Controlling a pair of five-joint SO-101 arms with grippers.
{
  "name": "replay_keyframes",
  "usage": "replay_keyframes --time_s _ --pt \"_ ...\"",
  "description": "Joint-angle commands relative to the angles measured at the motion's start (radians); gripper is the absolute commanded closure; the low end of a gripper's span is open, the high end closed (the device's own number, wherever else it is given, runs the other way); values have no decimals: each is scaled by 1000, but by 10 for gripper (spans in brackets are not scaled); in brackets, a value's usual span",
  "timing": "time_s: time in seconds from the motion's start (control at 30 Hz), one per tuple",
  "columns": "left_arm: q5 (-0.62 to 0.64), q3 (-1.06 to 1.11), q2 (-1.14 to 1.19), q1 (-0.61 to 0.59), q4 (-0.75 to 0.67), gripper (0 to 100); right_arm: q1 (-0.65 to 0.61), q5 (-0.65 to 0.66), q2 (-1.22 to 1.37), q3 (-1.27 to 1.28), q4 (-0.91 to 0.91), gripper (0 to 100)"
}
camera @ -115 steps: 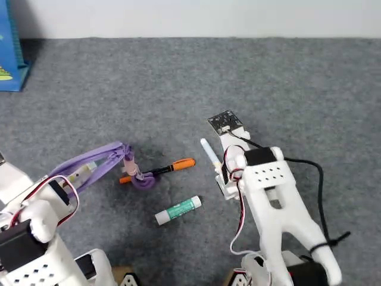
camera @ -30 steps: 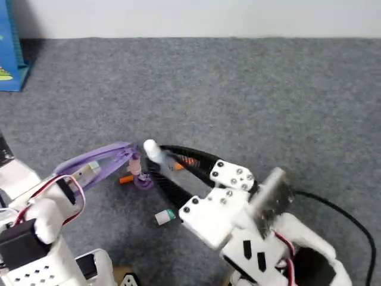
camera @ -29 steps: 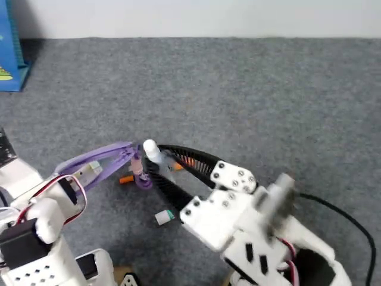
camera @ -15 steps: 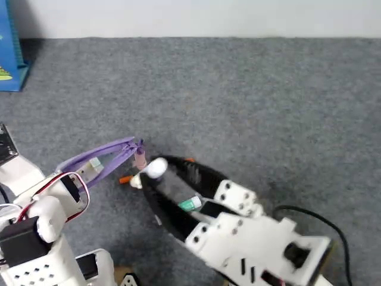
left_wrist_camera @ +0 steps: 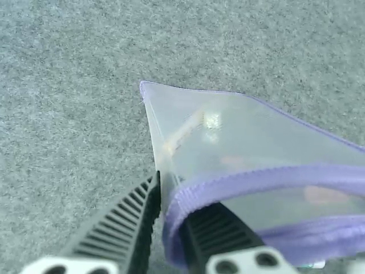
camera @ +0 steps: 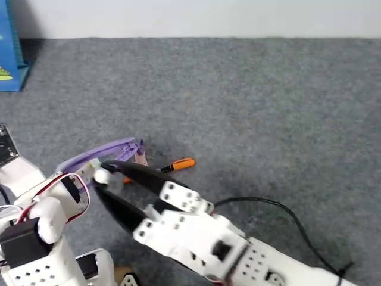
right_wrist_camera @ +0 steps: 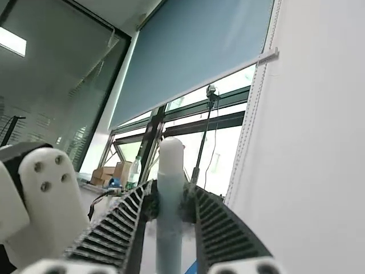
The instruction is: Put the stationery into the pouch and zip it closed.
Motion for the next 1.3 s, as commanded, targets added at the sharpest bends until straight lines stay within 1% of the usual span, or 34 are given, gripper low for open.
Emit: replay_keyframes --time_s 0.0,0.2,0.37,0.4,0.5,0.57,0.63,0.83,0.93,1.13,1.27 --pt "11 -4 9 6 15 989 7 12 131 -77 -104 991" --pt "11 -2 9 5 17 989 76 9 318 -77 -234 991" --pt "11 -2 9 5 17 989 137 8 421 -78 -232 985" --pt "11 -2 9 3 17 989 150 8 429 -78 -202 965" --pt "11 -1 9 2 17 989 183 2 414 -115 -21 835" --pt "11 -1 9 2 17 989 197 -46 381 -150 117 747" --pt "11 -1 9 2 17 989 213 -100 331 -192 262 707" --pt "11 -1 9 0 17 989 271 -245 130 -245 657 706" --pt "11 -1 9 0 17 989 325 -298 50 -245 842 707" --pt "11 -2 9 0 17 989 449 -370 -41 -245 1127 707" --pt "11 -12 8 -17 17 989 533 -390 -8 -238 1257 707"
